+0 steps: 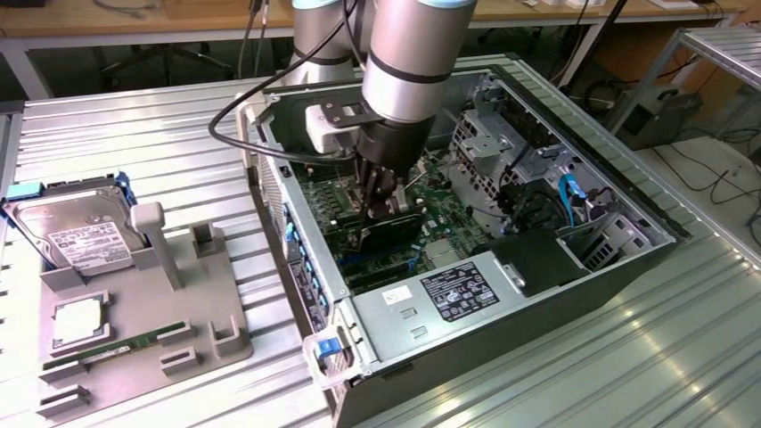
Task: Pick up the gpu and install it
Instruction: 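Insert the gpu into the slot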
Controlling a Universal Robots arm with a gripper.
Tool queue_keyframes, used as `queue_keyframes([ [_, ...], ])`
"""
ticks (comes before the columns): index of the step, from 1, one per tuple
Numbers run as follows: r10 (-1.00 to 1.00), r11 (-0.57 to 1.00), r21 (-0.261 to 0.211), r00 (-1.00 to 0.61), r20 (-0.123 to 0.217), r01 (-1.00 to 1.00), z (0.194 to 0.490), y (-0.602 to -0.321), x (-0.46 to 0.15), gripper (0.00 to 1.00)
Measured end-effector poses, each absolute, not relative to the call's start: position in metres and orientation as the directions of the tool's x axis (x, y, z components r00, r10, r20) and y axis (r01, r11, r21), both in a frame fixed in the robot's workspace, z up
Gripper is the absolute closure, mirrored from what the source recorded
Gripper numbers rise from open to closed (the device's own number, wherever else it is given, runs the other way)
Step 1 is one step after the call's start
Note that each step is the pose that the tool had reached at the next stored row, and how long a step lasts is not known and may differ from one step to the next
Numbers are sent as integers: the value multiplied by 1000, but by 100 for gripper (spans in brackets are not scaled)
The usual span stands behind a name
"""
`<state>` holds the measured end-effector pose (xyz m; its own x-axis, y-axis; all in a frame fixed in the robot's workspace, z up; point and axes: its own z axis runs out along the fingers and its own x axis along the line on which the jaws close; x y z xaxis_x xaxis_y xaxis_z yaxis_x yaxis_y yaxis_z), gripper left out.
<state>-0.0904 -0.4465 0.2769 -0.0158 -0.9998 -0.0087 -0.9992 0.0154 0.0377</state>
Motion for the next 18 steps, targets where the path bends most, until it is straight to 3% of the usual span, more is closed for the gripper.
queue_keyframes([
  [18, -1000, 15, 38, -16, -8, -999, 273, -448, -90, 89],
])
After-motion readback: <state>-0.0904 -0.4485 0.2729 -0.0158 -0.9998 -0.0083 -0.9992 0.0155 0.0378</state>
